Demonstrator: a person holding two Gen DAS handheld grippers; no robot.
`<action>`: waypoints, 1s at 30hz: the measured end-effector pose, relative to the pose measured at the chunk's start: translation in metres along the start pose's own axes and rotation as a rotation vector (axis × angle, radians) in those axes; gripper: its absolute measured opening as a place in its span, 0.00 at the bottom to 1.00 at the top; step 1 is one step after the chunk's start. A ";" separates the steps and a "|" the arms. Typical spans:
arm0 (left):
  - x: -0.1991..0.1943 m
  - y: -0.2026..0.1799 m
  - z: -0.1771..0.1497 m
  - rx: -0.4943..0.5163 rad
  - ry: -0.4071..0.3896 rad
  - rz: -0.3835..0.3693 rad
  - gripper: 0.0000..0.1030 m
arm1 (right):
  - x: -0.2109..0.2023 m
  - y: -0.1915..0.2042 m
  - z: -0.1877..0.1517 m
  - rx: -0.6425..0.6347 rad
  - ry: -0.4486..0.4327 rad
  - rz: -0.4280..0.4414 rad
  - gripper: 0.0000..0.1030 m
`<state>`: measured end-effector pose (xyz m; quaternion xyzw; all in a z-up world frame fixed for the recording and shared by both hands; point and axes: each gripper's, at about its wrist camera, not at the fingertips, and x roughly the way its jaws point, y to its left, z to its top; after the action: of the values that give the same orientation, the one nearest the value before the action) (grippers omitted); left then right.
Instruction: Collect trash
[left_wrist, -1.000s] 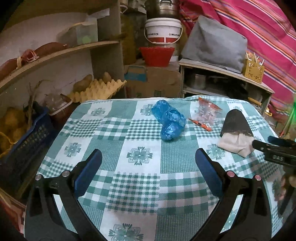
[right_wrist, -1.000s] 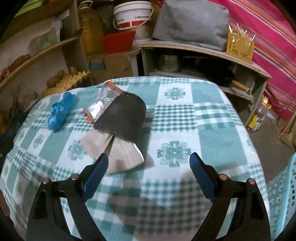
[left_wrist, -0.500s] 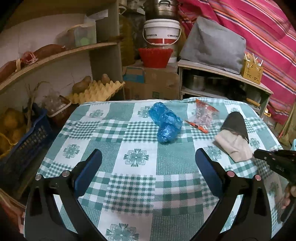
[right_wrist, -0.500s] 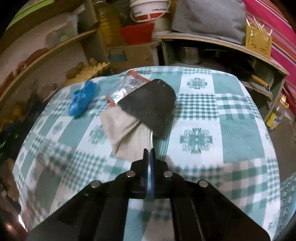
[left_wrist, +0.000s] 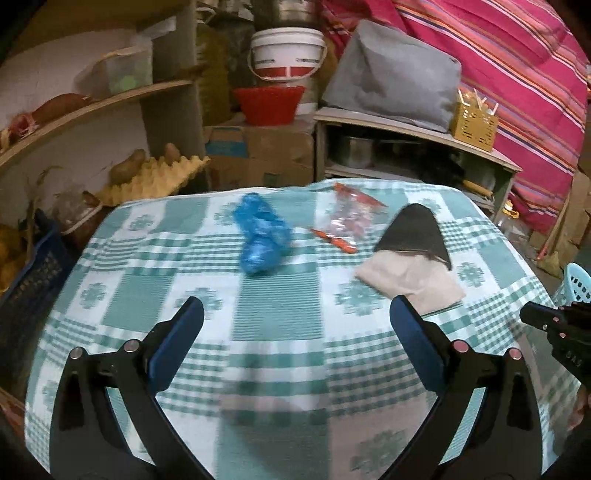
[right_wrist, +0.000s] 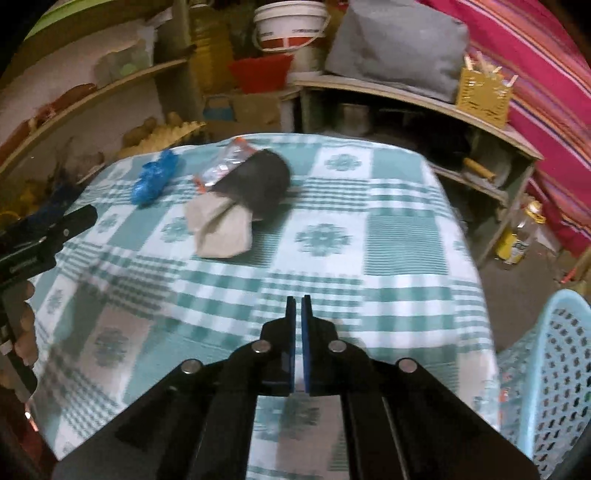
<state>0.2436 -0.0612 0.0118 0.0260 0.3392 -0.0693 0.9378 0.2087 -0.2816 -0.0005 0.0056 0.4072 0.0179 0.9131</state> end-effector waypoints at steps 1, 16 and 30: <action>0.004 -0.005 0.001 0.004 0.006 -0.003 0.95 | 0.000 -0.005 0.000 0.006 -0.001 -0.011 0.03; 0.069 -0.086 0.014 0.176 0.112 -0.069 0.69 | 0.015 -0.064 0.001 0.153 -0.034 -0.039 0.61; 0.050 -0.052 0.000 0.126 0.176 -0.137 0.16 | 0.013 -0.035 0.018 0.120 -0.069 -0.002 0.61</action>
<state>0.2739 -0.1179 -0.0198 0.0677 0.4160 -0.1517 0.8941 0.2313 -0.3160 0.0012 0.0605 0.3760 -0.0079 0.9246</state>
